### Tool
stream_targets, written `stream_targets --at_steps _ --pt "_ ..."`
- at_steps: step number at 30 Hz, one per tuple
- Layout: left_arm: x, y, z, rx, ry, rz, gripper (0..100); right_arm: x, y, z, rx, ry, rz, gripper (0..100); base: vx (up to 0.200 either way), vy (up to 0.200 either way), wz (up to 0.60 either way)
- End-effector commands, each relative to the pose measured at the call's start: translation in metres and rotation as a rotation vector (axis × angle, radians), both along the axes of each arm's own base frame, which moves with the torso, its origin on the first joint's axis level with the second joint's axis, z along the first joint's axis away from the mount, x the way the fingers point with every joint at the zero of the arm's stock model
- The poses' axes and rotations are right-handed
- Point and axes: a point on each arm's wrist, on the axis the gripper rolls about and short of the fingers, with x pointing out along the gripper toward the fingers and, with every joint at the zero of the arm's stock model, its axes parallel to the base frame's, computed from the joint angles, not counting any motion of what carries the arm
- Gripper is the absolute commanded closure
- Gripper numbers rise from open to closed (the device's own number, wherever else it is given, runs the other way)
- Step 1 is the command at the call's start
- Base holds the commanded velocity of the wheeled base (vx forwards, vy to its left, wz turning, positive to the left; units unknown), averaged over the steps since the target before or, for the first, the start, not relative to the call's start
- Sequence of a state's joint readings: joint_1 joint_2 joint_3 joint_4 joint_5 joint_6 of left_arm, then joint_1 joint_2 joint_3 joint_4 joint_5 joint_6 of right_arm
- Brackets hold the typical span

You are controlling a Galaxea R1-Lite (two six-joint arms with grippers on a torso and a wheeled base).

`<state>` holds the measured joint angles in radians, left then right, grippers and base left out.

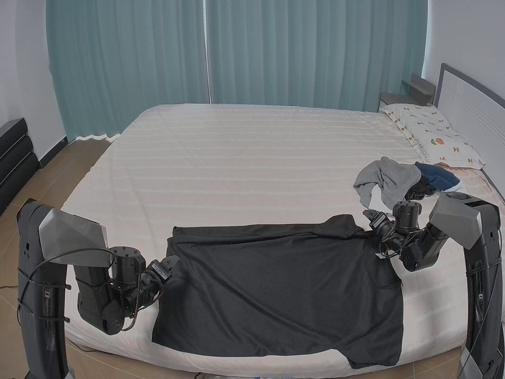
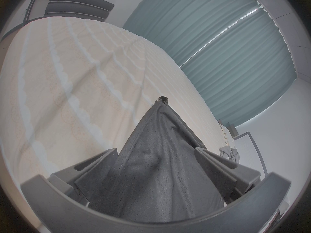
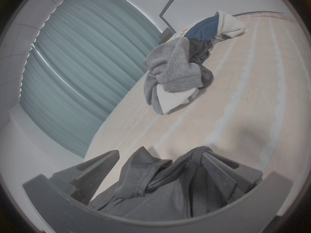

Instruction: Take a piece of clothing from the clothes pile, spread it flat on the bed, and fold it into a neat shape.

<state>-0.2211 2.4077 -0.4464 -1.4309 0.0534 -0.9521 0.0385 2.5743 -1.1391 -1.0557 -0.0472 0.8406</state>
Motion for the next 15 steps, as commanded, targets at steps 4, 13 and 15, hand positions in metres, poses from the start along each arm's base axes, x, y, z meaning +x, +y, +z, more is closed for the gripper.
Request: stream_targets --at_steps 4,13,15 --pt "0.0 0.0 -0.001 0.0 0.002 0.001 0 -0.005 -0.017 0.009 0.05 -0.03 0.043 0 0.0 0.0 0.0" --pt "0.0 0.0 -0.001 0.0 0.003 0.001 0 -0.019 -0.02 0.015 0.153 0.003 0.141 0 0.0 0.0 0.0" --pt "0.0 0.0 -0.001 0.0 0.002 0.001 0 -0.023 -0.019 0.013 0.158 0.004 0.167 0 0.0 0.0 0.0"
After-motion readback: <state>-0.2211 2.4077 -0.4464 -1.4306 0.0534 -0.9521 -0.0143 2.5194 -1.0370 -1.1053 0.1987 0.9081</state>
